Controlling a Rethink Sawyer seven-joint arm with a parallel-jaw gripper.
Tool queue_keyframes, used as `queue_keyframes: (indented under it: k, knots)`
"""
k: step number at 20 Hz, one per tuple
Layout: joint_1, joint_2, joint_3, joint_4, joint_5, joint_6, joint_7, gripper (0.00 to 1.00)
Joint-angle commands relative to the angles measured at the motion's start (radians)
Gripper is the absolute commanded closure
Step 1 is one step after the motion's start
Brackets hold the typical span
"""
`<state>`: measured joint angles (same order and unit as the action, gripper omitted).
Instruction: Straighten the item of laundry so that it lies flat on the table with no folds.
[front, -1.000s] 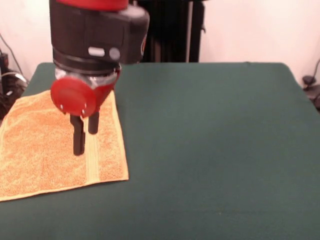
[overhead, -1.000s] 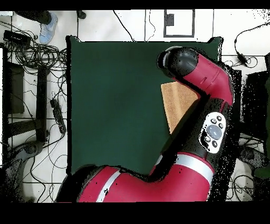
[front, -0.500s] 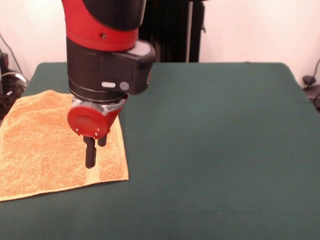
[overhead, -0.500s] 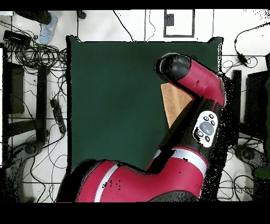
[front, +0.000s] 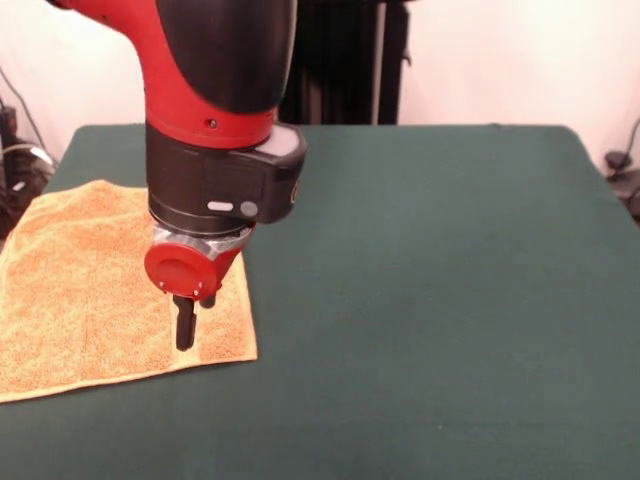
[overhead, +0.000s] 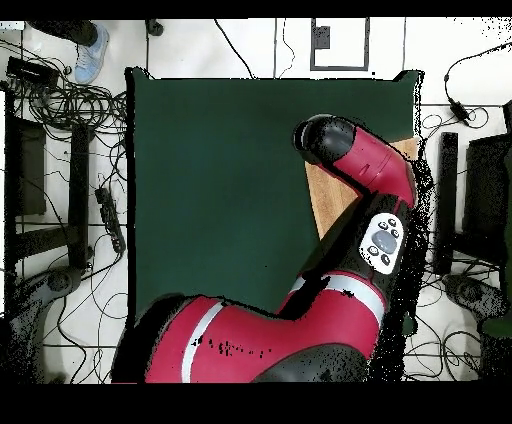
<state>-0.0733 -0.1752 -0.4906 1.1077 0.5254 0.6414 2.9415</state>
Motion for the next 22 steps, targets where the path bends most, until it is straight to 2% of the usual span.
queue_keyframes:
  k: [1, 22]
  knots:
    - [0.047, 0.024, 0.125, 0.121, 0.051, -0.02, 0.199, 0.0]
    - [0.065, 0.083, 0.106, 0.135, 0.052, 0.037, 0.221, 0.0]
